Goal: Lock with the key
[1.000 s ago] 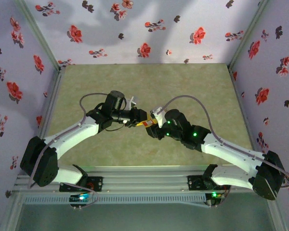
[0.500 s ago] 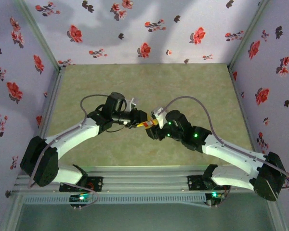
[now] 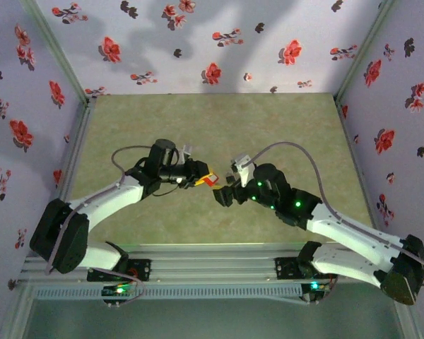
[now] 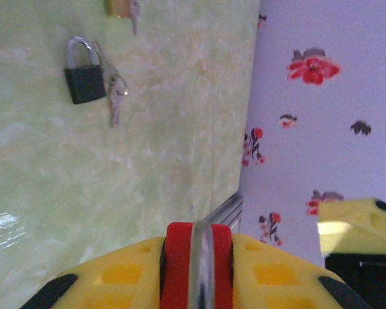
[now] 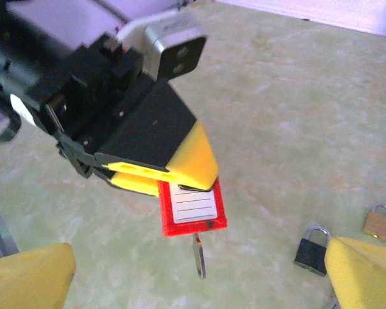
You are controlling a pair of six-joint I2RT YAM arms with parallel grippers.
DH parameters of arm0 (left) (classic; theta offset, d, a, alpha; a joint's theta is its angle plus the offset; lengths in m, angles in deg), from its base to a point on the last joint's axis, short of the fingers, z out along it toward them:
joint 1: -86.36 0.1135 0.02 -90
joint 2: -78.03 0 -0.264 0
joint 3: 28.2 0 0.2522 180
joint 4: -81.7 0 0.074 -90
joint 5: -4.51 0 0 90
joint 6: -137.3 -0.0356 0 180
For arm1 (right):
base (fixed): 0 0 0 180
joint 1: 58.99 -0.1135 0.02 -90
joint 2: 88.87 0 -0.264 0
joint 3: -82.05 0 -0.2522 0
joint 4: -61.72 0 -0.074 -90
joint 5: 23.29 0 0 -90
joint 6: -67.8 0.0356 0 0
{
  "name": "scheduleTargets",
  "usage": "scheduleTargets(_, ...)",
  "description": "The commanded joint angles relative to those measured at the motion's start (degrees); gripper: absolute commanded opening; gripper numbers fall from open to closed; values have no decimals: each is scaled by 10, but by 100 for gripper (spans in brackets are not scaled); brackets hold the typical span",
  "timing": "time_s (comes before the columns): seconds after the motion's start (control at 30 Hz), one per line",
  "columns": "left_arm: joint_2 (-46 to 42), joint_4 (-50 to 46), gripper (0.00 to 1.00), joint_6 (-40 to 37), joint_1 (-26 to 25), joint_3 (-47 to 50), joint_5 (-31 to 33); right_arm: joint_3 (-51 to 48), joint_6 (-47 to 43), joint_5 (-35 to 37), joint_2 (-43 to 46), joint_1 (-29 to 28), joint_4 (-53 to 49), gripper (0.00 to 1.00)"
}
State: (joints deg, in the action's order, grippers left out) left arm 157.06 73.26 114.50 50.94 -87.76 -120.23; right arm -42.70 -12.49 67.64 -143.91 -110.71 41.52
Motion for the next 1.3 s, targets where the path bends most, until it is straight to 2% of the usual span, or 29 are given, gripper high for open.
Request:
scheduleTargets(0.0,-3,104,0,54,11,26,16,-6,71,65,21,2,22,100)
scheduleTargets(0.17,13,195,0,102,12,53,58,-23,220,103,27,7,67,100)
scheduleTargets(0.27,28,254,0,130,12,68,80,-23,315,131,21,15,61,100)
scheduleTargets(0.5,53,346,0,162,4,87,133,-21,509,120,-5,38,57,99)
scheduleTargets(0.63,61,384,0,169,-2,98,163,-29,612,137,-25,38,51,89)
scheduleTargets(0.93,133,482,0,205,-21,92,181,-34,720,145,-97,37,106,76)
scheduleTargets(1.27,171,544,0,225,-44,99,210,-27,747,157,-150,39,135,65)
